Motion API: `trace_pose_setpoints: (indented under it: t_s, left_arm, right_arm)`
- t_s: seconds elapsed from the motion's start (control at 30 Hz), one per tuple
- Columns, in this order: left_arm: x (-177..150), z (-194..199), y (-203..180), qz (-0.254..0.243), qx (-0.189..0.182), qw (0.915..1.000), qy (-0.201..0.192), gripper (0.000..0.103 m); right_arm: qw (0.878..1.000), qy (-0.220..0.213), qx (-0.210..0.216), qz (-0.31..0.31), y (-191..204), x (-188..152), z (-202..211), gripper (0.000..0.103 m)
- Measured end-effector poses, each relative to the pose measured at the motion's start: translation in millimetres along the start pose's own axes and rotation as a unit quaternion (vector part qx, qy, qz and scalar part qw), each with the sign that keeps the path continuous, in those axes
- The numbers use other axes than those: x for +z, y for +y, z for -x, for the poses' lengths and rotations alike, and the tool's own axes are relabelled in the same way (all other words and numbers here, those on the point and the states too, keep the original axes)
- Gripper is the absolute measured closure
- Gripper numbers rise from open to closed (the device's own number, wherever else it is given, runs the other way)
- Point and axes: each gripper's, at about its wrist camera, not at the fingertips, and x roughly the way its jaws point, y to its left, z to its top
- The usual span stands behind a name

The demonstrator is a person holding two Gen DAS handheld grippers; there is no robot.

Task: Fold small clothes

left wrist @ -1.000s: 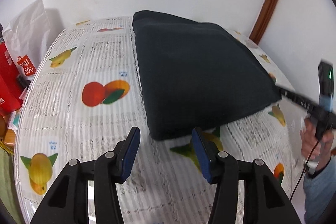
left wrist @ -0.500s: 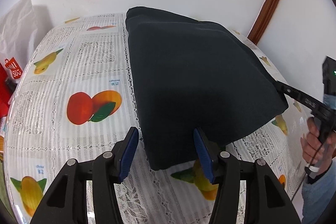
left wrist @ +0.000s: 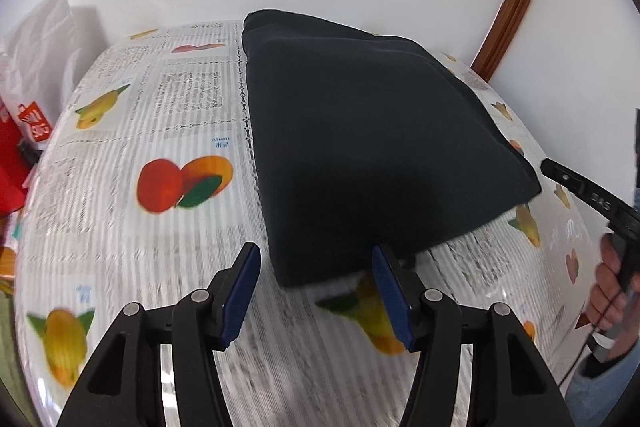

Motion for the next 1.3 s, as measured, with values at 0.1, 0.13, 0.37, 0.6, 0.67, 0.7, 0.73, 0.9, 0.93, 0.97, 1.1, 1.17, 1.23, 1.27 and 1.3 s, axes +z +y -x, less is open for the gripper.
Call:
trace_pose_setpoints:
  t_s: [0.1, 0.13, 0.37, 0.6, 0.67, 0.7, 0.73, 0.9, 0.93, 0.97, 1.1, 1.17, 1.23, 1.27, 1.3]
  left_arm:
    - [-11, 26, -15, -0.004, 0.017, 0.9997, -0.018, 0.038]
    - [-16, 38, -21, -0.007, 0.026, 0.9992, -0.029, 0.035]
    - [-43, 116, -56, -0.015, 0.063, 0.9942, -0.086, 0.022]
    - [-59, 174, -84, -0.025, 0.099, 0.9854, -0.136, 0.009]
    - [-63, 181, -91, -0.032, 0.099, 0.9853, -0.135, 0.008]
    - [-66, 184, -94, -0.032, 0.100, 0.9849, -0.138, 0.008]
    - [-68, 186, -96, -0.033, 0.102, 0.9842, -0.141, 0.008]
    - [-76, 192, -107, -0.044, 0.114, 0.9813, -0.149, 0.008]
    - [-76, 192, -106, -0.042, 0.112, 0.9817, -0.148, 0.008]
    - [-76, 193, -107, -0.039, 0.111, 0.9818, -0.148, 0.008]
    - [-77, 194, -108, -0.033, 0.109, 0.9824, -0.148, 0.008]
    - [-77, 193, -108, -0.032, 0.109, 0.9829, -0.145, 0.008]
    - [-77, 192, -109, -0.033, 0.109, 0.9831, -0.143, 0.008]
    - [-78, 192, -109, -0.034, 0.111, 0.9829, -0.143, 0.008]
    - [-78, 191, -110, -0.034, 0.113, 0.9827, -0.143, 0.008]
  right_arm:
    - [1.000, -0.003, -0.003, 0.003, 0, -10, 30, 0.063]
    - [1.000, -0.008, -0.002, 0.006, 0, -13, 40, 0.056]
    - [0.999, -0.011, -0.015, 0.032, 8, -32, 107, 0.045]
    - [0.996, -0.078, -0.027, 0.035, 8, -55, 180, 0.007]
    - [0.997, -0.072, -0.032, 0.026, 6, -59, 192, 0.006]
    - [0.997, -0.070, -0.033, 0.021, 4, -61, 195, 0.005]
    - [0.997, -0.069, -0.033, 0.017, 3, -63, 198, 0.005]
    - [0.996, -0.080, -0.025, 0.014, -2, -74, 216, 0.005]
    - [0.996, -0.081, -0.026, 0.014, -2, -75, 217, 0.005]
    - [0.996, -0.081, -0.028, 0.014, -2, -75, 219, 0.005]
    - [0.996, -0.083, -0.043, 0.018, -2, -79, 224, 0.005]
    - [0.996, -0.082, -0.038, 0.016, -3, -80, 224, 0.005]
    - [0.996, -0.081, -0.041, 0.014, -4, -82, 224, 0.005]
    - [0.996, -0.081, -0.042, 0.015, -4, -82, 224, 0.005]
    - [0.996, -0.080, -0.043, 0.015, -4, -83, 224, 0.005]
